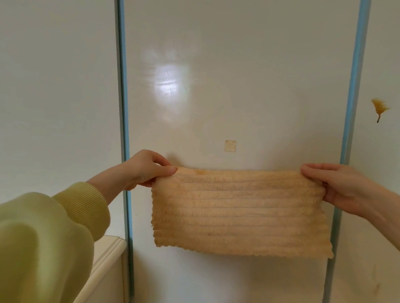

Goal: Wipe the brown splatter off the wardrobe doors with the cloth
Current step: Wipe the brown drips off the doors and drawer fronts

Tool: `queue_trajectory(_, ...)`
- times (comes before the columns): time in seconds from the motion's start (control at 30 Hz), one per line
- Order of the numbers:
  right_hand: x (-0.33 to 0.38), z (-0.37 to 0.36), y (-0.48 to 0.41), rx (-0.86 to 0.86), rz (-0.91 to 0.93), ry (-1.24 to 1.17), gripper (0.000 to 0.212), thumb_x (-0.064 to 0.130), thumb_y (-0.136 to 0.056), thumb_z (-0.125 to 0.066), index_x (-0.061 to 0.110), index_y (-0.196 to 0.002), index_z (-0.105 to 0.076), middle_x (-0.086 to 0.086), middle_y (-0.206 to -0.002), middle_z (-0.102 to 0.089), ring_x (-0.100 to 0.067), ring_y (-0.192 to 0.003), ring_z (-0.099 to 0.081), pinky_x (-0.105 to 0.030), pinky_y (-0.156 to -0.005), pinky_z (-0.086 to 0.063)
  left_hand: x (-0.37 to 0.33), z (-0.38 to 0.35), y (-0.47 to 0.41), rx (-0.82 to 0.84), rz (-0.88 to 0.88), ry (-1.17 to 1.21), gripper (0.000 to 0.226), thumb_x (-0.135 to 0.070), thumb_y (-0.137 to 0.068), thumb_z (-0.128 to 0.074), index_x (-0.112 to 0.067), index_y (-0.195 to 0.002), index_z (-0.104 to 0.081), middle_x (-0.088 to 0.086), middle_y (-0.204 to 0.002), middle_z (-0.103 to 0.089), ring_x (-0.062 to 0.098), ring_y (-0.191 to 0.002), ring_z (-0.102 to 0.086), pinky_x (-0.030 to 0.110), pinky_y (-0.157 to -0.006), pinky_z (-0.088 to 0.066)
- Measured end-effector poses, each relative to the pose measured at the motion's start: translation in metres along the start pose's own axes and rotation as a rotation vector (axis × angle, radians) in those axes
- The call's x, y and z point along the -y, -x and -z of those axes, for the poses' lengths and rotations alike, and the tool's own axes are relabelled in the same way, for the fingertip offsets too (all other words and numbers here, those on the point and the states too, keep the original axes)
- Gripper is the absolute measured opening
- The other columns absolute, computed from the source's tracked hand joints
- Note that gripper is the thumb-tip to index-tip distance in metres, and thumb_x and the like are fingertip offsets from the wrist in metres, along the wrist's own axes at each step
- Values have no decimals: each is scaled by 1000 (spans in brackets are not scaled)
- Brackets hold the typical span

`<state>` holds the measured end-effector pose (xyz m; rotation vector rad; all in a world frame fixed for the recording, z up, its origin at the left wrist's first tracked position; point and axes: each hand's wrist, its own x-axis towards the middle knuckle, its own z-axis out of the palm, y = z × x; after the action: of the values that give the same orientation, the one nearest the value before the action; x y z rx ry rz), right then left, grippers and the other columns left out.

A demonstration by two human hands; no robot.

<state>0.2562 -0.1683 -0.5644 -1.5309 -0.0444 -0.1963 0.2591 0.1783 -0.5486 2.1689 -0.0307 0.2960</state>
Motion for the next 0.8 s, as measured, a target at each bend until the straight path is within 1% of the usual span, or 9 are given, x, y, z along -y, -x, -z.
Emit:
queue_trajectory(0.17, 5, 4, -1, 17, 2, 63, 15, 3, -82, -60, 9, -95, -61, -7, -88, -59, -19, -79, -57, -25, -54, -53, 0, 3, 2, 41, -3, -19, 13, -25, -83, -64, -16, -91, -59, 9, -91, -59, 20, -78, -61, 23, -54, -55)
queue_trajectory(0.27, 7, 6, -2, 20, 32, 86, 13, 3, -82, -60, 9, -94, -61, -8, -88, -60, -19, -80, -59, -22, -51, -55, -1, 4, 2, 58, -9, 3, 12, -24, -83, -63, -16, -91, -60, 12, -92, -60, 22, -77, -62, 23, -52, -56)
queue_trajectory(0.33, 8, 7, -4, 19, 60, 105, 14, 4, -82, -60, 9, -96, -61, -8, -89, -60, -19, -81, -59, -25, -56, -55, -2, 5, 1, 43, -44, -10, 14, -23, -83, -64, -15, -94, -62, 11, -90, -61, 21, -74, -62, 21, -49, -54)
queue_trajectory(0.4, 10, 8, -6, 14, 93, 139, 14, 5, -81, -60, 11, -94, -62, -7, -91, -60, -18, -83, -58, -28, -64, -50, -5, 8, -1, 16, -93, -54, 17, -25, -82, -65, -15, -95, -63, 9, -85, -61, 18, -71, -61, 17, -48, -52)
queue_trajectory(0.47, 12, 9, -9, -1, 143, 182, 12, 8, -80, -62, 13, -91, -63, -6, -92, -60, -18, -84, -58, -28, -67, -47, -7, 12, -5, 14, -108, -71, 19, -26, -80, -66, -14, -95, -62, 9, -82, -62, 17, -69, -62, 17, -48, -52)
queue_trajectory(0.53, 15, 9, -12, -14, 199, 210, 13, 11, -77, -64, 15, -89, -64, -5, -92, -61, -17, -83, -59, -27, -65, -47, -11, 18, -8, 47, -75, -39, 21, -25, -78, -67, -13, -94, -62, 10, -82, -63, 17, -66, -63, 19, -48, -52)
queue_trajectory(0.63, 20, 9, -19, -31, 270, 226, 22, 19, -64, -69, 15, -86, -66, -7, -91, -64, -17, -82, -61, -23, -57, -56, -16, 26, -12, 83, -39, 37, 25, -22, -73, -70, -11, -94, -62, 9, -77, -62, 13, -57, -61, 19, -48, -52)
queue_trajectory(0.73, 21, 8, -30, -44, 334, 264, 28, 26, -56, -71, 16, -83, -68, -10, -92, -67, -20, -83, -63, -18, -56, -56, -19, 35, -17, 94, -63, 85, 40, -29, -57, -78, -10, -89, -63, 7, -73, -62, 8, -49, -60, 16, -46, -49)
queue_trajectory(0.8, 24, 9, -38, -38, 365, 271, 34, 31, -50, -75, 17, -81, -69, -11, -92, -68, -20, -83, -65, -19, -60, -56, -20, 44, -20, 111, -104, 71, 68, -48, -28, -88, -8, -78, -67, 5, -65, -66, 7, -51, -62, 15, -47, -49)
